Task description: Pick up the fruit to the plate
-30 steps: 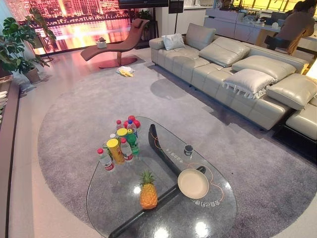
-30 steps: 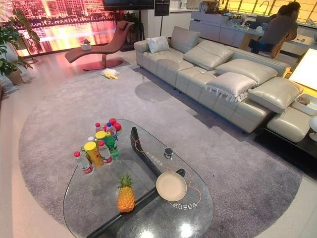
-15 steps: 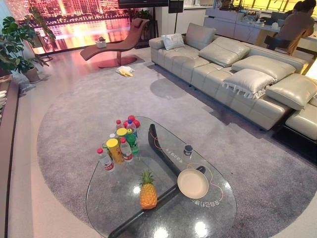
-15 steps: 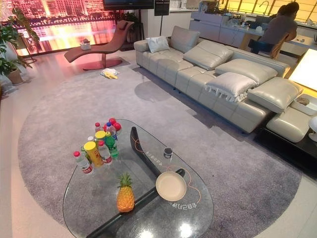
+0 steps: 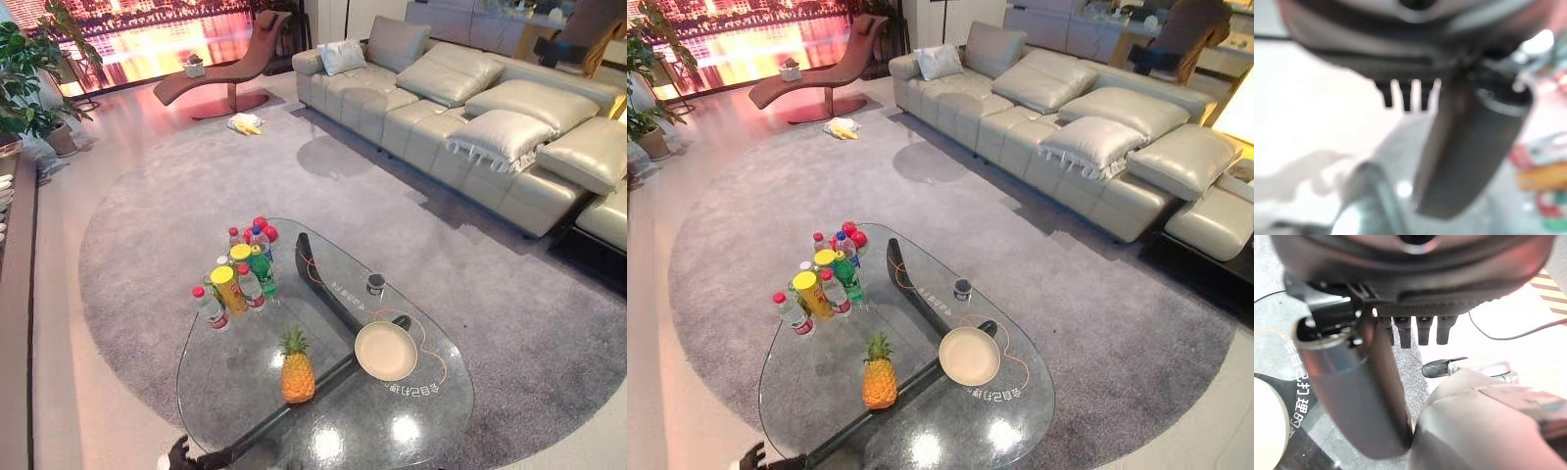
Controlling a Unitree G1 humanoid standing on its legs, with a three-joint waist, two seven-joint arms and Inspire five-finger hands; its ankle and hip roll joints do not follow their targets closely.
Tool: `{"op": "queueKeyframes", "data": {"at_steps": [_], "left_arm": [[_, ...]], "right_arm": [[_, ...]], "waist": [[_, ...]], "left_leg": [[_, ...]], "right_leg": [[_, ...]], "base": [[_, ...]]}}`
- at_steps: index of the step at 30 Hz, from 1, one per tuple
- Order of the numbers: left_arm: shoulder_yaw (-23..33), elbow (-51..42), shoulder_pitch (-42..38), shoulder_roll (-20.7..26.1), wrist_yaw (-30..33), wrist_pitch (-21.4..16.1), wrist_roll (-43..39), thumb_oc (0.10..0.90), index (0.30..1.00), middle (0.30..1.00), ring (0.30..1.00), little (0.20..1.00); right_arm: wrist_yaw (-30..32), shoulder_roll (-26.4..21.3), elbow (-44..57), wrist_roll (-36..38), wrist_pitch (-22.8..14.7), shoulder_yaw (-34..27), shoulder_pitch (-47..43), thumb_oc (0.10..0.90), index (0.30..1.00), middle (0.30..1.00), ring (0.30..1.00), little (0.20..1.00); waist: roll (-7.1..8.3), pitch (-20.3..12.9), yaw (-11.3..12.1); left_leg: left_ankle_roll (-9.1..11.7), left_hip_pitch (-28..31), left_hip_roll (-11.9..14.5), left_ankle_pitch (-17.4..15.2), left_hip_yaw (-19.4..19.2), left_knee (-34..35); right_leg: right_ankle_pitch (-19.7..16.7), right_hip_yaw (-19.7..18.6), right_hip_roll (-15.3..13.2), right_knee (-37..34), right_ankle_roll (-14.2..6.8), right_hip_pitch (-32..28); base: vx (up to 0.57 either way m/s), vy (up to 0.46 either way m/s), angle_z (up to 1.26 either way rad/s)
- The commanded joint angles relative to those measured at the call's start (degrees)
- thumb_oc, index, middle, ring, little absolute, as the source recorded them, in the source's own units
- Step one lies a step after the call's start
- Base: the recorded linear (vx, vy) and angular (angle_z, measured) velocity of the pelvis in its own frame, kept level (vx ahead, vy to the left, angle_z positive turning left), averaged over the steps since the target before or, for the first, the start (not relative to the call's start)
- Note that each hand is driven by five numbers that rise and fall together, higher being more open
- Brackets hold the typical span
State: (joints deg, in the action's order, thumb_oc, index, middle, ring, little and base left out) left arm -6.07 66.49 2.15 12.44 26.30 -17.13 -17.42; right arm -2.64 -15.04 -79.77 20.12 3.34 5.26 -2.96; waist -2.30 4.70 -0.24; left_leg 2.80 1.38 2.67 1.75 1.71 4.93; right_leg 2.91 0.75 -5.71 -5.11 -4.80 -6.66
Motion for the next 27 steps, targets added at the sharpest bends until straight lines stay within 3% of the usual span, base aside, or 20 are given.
{"op": "queueKeyframes", "data": {"at_steps": [1, 8, 10, 18, 22, 27], "left_arm": [[0.6, -5.0, -7.1, 3.3, 7.4, -5.7, 6.1, 0.800, 0.900, 0.900, 0.900, 0.900], [-1.9, -23.7, -7.1, 5.9, 11.5, -3.3, 13.4, 0.800, 0.900, 0.900, 0.900, 0.900], [-2.2, -25.2, -7.2, 6.5, 11.4, -3.6, 13.6, 0.800, 0.900, 0.900, 0.900, 0.900], [-6.3, -39.0, -11.3, 10.1, 5.3, 1.6, 7.7, 0.800, 0.900, 0.900, 0.900, 0.900], [-7.4, -46.7, -13.6, 11.9, -0.9, 5.7, -0.6, 0.800, 0.900, 0.900, 0.900, 0.900], [-7.6, -51.7, -15.6, 12.7, -2.4, 7.5, -5.0, 0.800, 0.900, 0.900, 0.900, 0.900]], "right_arm": [[0.3, -2.1, -4.1, -4.3, 0.8, 0.2, 0.1, 0.800, 0.900, 0.900, 0.900, 0.900], [0.3, -2.6, -2.3, -2.7, -1.0, -0.2, 1.1, 0.800, 0.900, 0.900, 0.900, 0.900], [0.2, -2.7, -2.1, -2.6, -1.3, -0.1, 1.1, 0.800, 0.900, 0.900, 0.900, 0.900], [0.4, -3.2, 0.0, -0.7, -1.6, 1.8, -0.5, 0.800, 0.900, 0.900, 0.900, 0.900], [0.7, -3.4, 3.4, 0.6, -0.6, 3.8, -1.0, 0.800, 0.900, 0.900, 0.900, 0.900], [1.5, -3.1, 5.5, 2.3, -0.7, 4.9, -1.1, 0.800, 0.900, 0.900, 0.900, 0.900]], "waist": [[-0.16, 3.6, 0.2], [-0.84, 6.0, 0.7], [-0.91, 6.4, 0.6], [-0.97, 10.0, 0.2], [-0.17, 12.9, -0.4], [0.31, 15.2, -0.8]], "left_leg": [[-0.8, 1.9, -0.1, 0.3, -3.3, -1.0], [-1.2, 0.6, -0.9, 0.3, -2.2, -1.1], [-1.2, 0.4, -1.0, 0.4, -2.2, -1.1], [-1.4, -1.8, -1.2, 0.3, -2.4, -3.1], [-1.6, -3.6, -1.1, 0.4, -3.2, -4.8], [-1.8, -5.0, -1.0, 0.6, -3.6, -5.7]], "right_leg": [[-7.2, 5.7, -0.8, 0.5, 0.9, 3.5], [-6.9, 5.9, -0.7, 1.4, 1.3, 4.8], [-6.8, 5.8, -0.7, 1.6, 1.3, 5.1], [-6.5, 5.8, -0.6, 2.8, 1.7, 6.7], [-6.8, 5.4, -0.4, 3.4, 1.9, 8.0], [-7.1, 5.2, -0.3, 4.0, 1.9, 9.2]], "base": [[-0.03, 0.032, 0.00], [-0.04, 0.008, 0.00], [-0.06, 0.003, 0.04], [-0.04, -0.009, 0.01], [-0.04, -0.034, -0.01], [-0.05, -0.022, 0.00]]}}
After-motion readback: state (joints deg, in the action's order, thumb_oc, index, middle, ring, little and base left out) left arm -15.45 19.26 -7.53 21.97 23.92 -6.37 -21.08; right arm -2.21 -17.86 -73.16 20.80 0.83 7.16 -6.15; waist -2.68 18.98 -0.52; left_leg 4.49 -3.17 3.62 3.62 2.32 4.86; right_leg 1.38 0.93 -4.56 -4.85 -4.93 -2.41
